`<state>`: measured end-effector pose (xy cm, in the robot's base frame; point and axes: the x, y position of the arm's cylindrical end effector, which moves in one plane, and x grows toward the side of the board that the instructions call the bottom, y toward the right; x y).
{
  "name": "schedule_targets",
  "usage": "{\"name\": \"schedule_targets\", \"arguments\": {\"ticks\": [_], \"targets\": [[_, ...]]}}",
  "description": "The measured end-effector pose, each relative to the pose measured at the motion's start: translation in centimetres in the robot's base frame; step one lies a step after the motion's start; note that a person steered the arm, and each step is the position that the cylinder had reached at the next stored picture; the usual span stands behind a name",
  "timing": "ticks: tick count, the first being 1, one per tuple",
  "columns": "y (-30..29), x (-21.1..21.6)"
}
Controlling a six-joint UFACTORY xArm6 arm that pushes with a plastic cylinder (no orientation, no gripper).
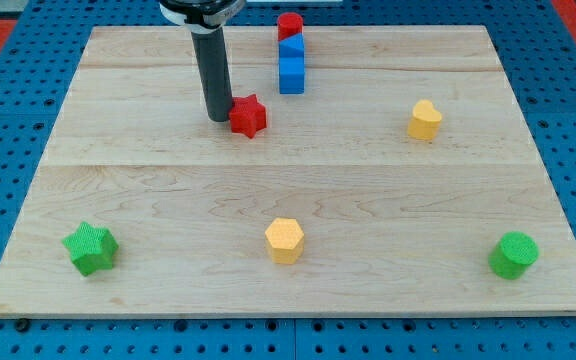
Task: Move the red star to the bottom of blue cube
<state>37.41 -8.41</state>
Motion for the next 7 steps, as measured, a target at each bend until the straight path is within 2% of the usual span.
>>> {"name": "schedule_targets", "arguments": {"ticks": [2,5,6,7], "targets": [[0.1,2.9],[3.4,1.6],[2.7,0.5],[-0.5,0.5]]}}
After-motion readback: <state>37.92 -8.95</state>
